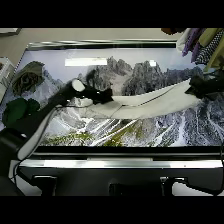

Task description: Fold the clothes and pants, and hang the long-sleeved shirts on hangers.

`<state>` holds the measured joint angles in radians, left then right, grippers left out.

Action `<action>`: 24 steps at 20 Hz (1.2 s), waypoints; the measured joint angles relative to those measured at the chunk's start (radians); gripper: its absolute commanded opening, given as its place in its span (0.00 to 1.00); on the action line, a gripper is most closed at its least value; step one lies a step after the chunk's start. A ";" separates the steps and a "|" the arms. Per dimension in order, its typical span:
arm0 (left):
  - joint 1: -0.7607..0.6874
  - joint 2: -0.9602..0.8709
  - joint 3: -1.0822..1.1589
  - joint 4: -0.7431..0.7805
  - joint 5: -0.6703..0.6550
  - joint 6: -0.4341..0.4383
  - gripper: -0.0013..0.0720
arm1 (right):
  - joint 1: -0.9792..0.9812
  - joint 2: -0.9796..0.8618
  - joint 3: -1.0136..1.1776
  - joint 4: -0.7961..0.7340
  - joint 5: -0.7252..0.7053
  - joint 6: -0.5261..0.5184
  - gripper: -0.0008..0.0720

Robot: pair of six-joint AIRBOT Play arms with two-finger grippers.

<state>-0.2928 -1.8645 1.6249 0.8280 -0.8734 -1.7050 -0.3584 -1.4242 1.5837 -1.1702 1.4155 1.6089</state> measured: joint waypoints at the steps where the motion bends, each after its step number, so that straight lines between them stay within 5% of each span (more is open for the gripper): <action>1: -0.046 -0.035 0.019 -0.024 0.026 -0.010 0.04 | 0.000 0.021 0.009 -0.018 0.012 0.009 0.05; 13: -0.347 -0.392 0.413 -0.226 0.146 -0.220 0.04 | 0.000 0.103 0.033 0.008 0.111 0.037 0.05; 19: -0.380 -0.426 0.440 -0.311 0.173 -0.232 0.04 | 0.000 0.104 0.033 0.097 0.084 0.040 0.05; 24: -0.270 -0.346 0.442 -0.282 0.023 -0.188 0.04 | 0.003 0.104 0.033 0.120 0.007 0.045 0.05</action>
<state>-0.5632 -2.2101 2.0670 0.5457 -0.8509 -1.8935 -0.3553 -1.3201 1.6165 -1.0504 1.4223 1.6543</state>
